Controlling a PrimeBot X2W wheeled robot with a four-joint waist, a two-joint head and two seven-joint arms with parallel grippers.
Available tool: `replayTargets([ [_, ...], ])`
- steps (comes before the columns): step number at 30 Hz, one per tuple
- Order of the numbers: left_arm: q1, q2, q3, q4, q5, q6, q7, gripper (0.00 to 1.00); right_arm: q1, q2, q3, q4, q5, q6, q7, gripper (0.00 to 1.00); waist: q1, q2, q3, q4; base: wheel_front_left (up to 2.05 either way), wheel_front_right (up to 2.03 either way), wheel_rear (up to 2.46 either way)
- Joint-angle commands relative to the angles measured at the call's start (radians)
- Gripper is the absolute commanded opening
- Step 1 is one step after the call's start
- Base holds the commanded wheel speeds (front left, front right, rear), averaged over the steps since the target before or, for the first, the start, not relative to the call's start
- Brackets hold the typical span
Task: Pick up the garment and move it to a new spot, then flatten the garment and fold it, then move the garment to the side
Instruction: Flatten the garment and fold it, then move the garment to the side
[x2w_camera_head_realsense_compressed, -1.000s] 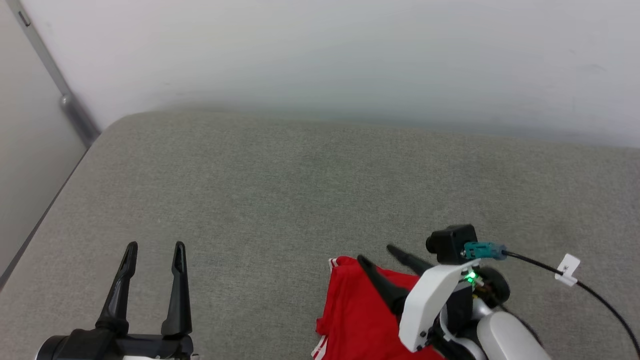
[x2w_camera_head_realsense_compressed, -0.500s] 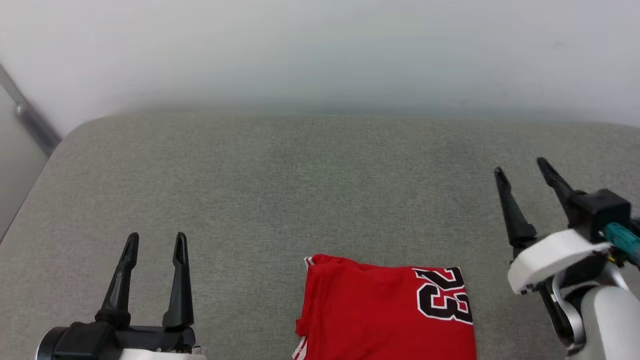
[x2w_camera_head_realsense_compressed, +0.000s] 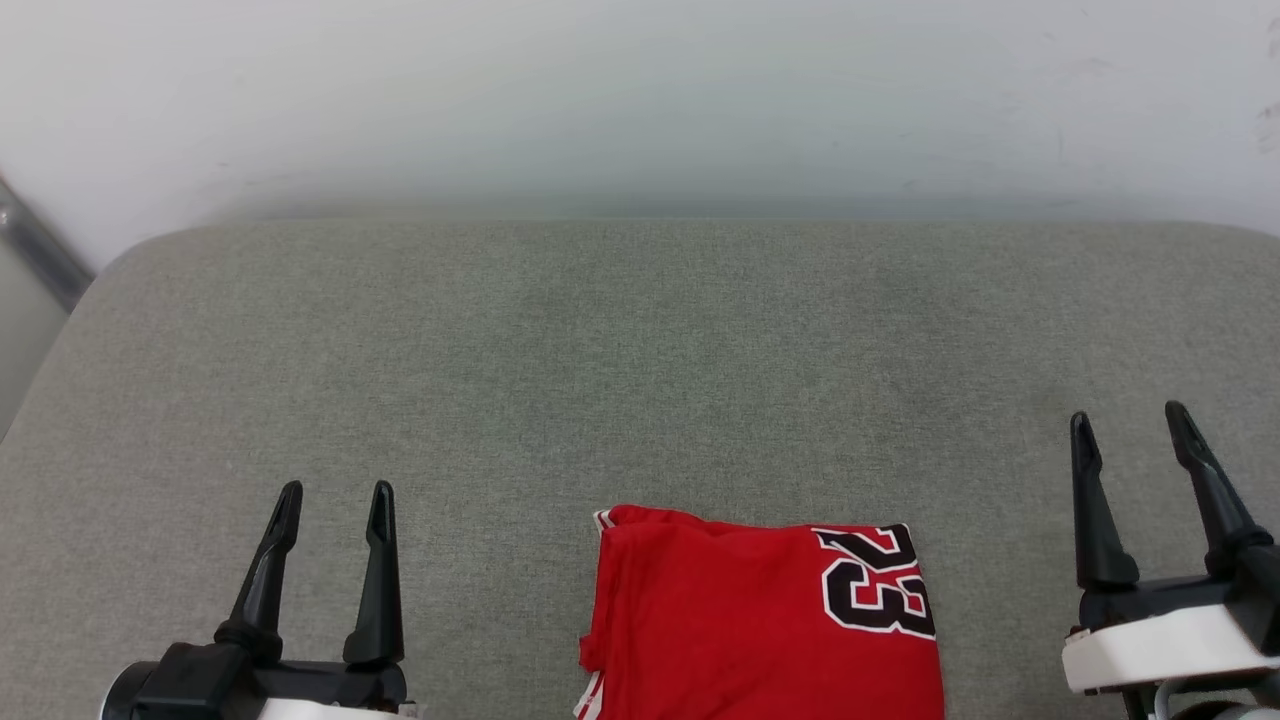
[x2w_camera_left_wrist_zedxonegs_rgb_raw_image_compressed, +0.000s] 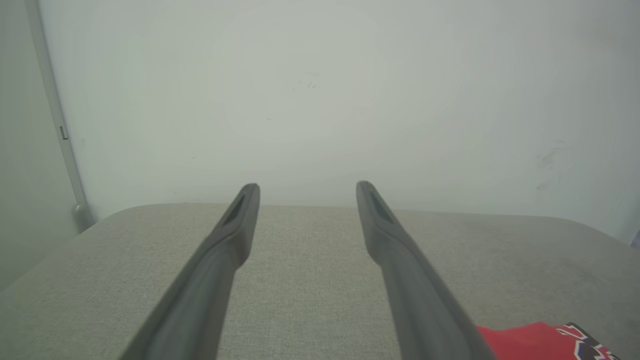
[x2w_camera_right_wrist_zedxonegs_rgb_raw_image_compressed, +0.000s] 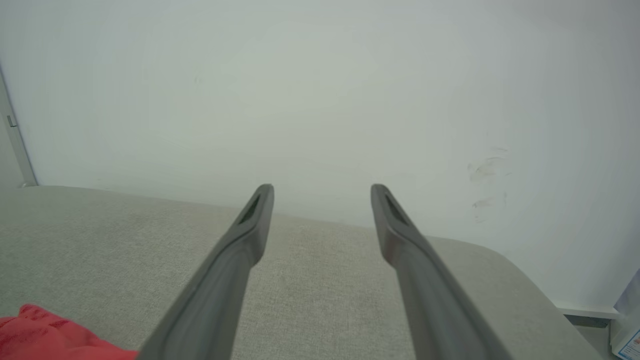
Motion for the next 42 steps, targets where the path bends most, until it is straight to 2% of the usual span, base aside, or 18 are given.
replayTargets([
  [1,-0.006,-0.001,-0.002,0.003,0.002,-0.003,-0.002,1.00,0.023,0.011,-0.001,-0.005,0.001,-0.001,-0.007,1.00,0.0000,0.0000,-0.001,0.001,0.00,0.00,0.00],
  [13,-0.001,-0.001,-0.017,0.028,0.000,-0.005,-0.002,1.00,0.080,0.031,0.029,0.015,0.016,-0.001,-0.040,1.00,0.0000,0.0000,0.001,0.003,0.00,0.00,0.00],
  [25,-0.010,-0.001,-0.020,0.028,-0.009,-0.006,-0.002,1.00,0.086,0.032,0.029,-0.002,0.032,-0.001,-0.014,1.00,0.0000,0.0000,0.004,0.010,0.00,0.00,0.00],
  [29,-0.018,-0.001,-0.026,0.025,-0.012,-0.006,-0.002,1.00,0.092,0.022,0.058,-0.007,0.053,-0.001,0.086,1.00,0.0000,0.0000,0.016,0.019,0.00,0.00,0.00],
  [37,-0.030,-0.001,-0.032,0.036,-0.013,-0.006,-0.002,1.00,0.111,-0.062,0.119,-0.006,0.183,-0.001,0.499,1.00,0.0000,0.0000,0.055,0.041,0.00,0.00,0.00],
  [42,-0.049,-0.001,-0.044,0.049,-0.027,-0.006,-0.002,1.00,0.103,-0.053,0.115,-0.031,0.260,-0.001,0.730,1.00,0.0000,0.0000,0.088,0.062,0.00,0.00,0.00],
])
